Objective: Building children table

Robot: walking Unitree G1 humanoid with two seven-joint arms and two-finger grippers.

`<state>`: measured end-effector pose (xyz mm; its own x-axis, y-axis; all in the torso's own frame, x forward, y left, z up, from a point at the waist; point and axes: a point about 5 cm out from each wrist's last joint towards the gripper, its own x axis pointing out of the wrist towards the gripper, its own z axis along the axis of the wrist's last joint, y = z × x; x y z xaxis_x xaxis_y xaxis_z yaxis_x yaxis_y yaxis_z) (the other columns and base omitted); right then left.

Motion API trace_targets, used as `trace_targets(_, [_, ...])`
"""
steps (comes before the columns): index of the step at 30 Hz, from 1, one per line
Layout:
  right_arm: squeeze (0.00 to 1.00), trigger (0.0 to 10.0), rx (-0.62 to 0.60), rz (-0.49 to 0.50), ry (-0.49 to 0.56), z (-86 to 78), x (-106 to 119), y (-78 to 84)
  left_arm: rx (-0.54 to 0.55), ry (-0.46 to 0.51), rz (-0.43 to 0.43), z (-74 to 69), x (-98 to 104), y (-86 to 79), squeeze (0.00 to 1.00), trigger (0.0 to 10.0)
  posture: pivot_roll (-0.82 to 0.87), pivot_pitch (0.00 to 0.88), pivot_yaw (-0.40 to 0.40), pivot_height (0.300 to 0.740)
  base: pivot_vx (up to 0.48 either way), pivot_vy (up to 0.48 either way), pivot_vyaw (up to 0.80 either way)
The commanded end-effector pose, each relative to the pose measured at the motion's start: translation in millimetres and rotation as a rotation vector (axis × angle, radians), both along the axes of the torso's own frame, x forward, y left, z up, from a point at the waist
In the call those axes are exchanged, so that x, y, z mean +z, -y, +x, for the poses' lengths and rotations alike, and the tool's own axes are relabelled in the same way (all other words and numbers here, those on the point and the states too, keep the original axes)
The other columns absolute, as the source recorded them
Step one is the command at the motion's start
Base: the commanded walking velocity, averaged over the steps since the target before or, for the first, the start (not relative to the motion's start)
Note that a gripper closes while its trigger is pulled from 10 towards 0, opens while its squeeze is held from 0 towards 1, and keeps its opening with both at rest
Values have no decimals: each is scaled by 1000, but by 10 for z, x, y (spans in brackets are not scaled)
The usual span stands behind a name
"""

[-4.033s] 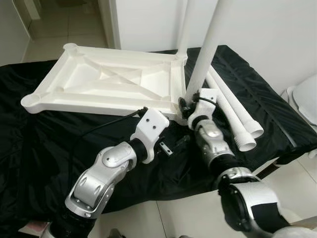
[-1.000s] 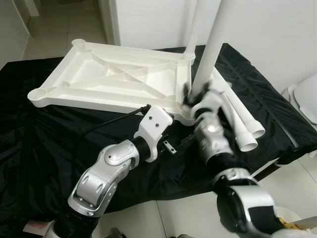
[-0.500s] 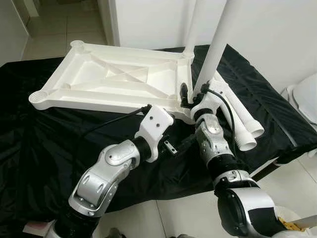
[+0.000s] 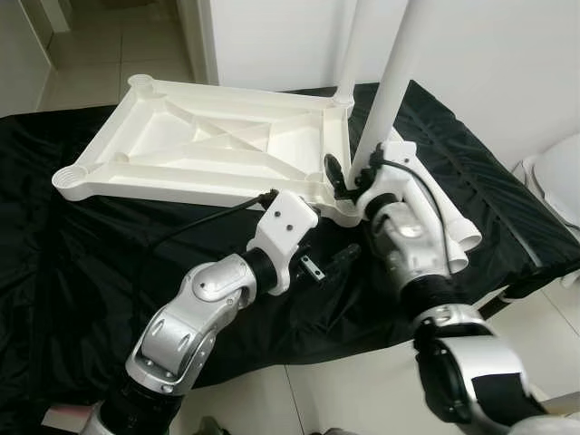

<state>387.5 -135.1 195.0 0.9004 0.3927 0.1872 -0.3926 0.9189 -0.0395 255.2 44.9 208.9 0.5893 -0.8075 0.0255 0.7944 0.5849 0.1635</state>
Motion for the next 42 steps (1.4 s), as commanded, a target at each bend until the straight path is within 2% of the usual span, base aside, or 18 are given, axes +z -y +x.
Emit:
trace_targets(1, [0, 10000, 90, -52, -22, -31, -74, -10, -1, -5, 4, 3, -2, -2, 0, 10000, -19, 81, -5, 740, 0, 0, 0])
trace_targets(4, [0, 10000, 153, -112, -47, -37, -105, 142, -2, -7, 4, 2, -1, -4, 0, 10000, -19, 86, 0, 740, 0, 0, 0])
trace_targets(6, [0, 10000, 153, -112, -47, -37, -105, 142, -2, -7, 4, 2, -1, -4, 0, 10000, -19, 86, 0, 740, 0, 0, 0])
trace_targets(7, [0, 10000, 183, -158, -64, -29, -112, 232, -3, -7, 5, 2, 1, -7, 0, 10000, -18, 87, 5, 740, 0, 0, 0])
trace_targets(14, [0, 10000, 243, -224, -91, -25, -115, 294, -4, -6, 7, 4, 8, -13, 0, 10000, -14, 87, 8, 740, 0, 0, 0])
trace_targets(15, [0, 4000, 251, -230, -93, -18, -100, 300, -4, -5, 8, 4, 9, -16, 0, 10000, -11, 87, 8, 740, 0, 0, 0])
trace_targets(17, [0, 4000, 260, -233, -95, -15, -90, 306, -3, -5, 8, 3, 10, -17, 0, 10000, -11, 87, 8, 740, 0, 0, 0])
trace_targets(18, [0, 0, 269, -227, -97, -10, -78, 302, -3, -4, 9, 2, 11, -20, 0, 10000, -9, 88, 7, 740, 0, 0, 0])
trace_targets(26, [0, 0, 283, -210, -99, -6, -89, 240, 3, -4, 9, 3, 14, -29, 0, 10000, -7, 86, 4, 740, 0, 0, 0])
trace_targets(32, [0, 0, 262, -144, -95, -32, -152, 96, 2, -3, 9, 2, 14, -25, 0, 10000, -12, 81, -1, 740, 0, 0, 0])
trace_targets(35, [0, 0, 208, -89, -109, -35, -192, 33, 0, -2, 9, -1, 11, -19, 0, 10000, -13, 80, -2, 740, 0, 0, 0])
trace_targets(36, [0, 0, 128, -36, -138, -22, -227, 2, -2, -3, 8, -2, 10, -13, 0, 10000, -13, 80, -7, 740, 0, 0, 0])
trace_targets(42, [0, 0, 42, -19, -140, -25, -268, -34, -3, -6, 8, -6, 4, -6, 0, 10000, -12, 78, -10, 740, 0, 0, 0])
